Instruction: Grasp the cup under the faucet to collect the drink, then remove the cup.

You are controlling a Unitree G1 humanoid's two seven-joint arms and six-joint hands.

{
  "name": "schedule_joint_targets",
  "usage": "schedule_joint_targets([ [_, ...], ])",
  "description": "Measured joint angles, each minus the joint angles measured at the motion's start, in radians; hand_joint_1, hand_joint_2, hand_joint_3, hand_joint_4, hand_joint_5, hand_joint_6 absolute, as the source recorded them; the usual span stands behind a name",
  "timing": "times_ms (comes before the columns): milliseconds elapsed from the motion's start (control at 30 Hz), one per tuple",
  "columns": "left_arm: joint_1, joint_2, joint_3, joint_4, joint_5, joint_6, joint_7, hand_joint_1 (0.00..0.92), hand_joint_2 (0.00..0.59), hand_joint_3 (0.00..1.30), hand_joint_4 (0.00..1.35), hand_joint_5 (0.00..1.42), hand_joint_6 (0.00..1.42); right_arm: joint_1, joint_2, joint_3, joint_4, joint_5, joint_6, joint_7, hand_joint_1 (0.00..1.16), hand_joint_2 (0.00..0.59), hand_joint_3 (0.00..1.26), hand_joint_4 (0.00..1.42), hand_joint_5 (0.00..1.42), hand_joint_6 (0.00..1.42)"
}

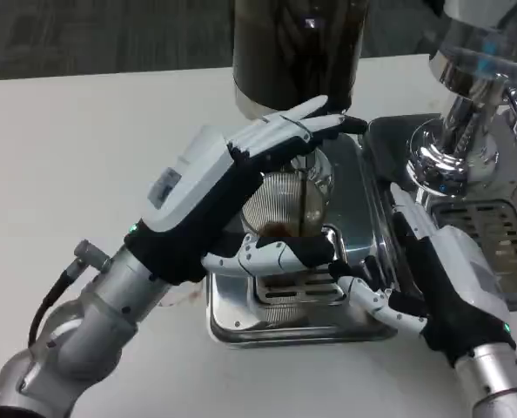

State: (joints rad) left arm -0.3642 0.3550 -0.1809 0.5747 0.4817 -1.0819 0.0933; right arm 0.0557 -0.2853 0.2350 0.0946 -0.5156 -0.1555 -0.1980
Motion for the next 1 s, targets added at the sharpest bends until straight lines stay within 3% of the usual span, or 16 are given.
schedule_joint_targets([
  [233, 0.000, 0.001, -0.003, 0.000, -0.006, 0.005, 0.001, 0.000, 0.141, 0.28, 0.13, 0.29, 0.20, -0.085, -0.007, 0.007, 0.061, 0.032, -0.003, 0.120, 0.56, 0.204, 0.00, 0.00, 0.00, 0.00],
  [400, 0.000, 0.002, -0.007, 0.000, -0.024, 0.005, 0.000, 0.000, 0.159, 0.30, 0.14, 0.31, 0.20, -0.137, -0.001, 0.012, 0.096, 0.033, 0.003, 0.159, 0.61, 0.186, 0.00, 0.00, 0.00, 0.00],
  [633, -0.003, 0.008, -0.022, 0.006, -0.046, 0.005, -0.002, 0.000, 0.164, 0.30, 0.16, 0.31, 0.19, -0.187, 0.010, 0.016, 0.195, 0.039, -0.004, 0.171, 0.61, 0.185, 0.00, 0.00, 0.00, 0.00],
  [1000, -0.010, 0.032, -0.024, 0.008, -0.054, 0.006, -0.002, 0.000, 0.167, 0.31, 0.16, 0.32, 0.19, -0.237, 0.048, 0.012, 0.303, 0.093, -0.090, 0.149, 0.62, 0.178, 0.00, 0.00, 0.00, 0.01],
])
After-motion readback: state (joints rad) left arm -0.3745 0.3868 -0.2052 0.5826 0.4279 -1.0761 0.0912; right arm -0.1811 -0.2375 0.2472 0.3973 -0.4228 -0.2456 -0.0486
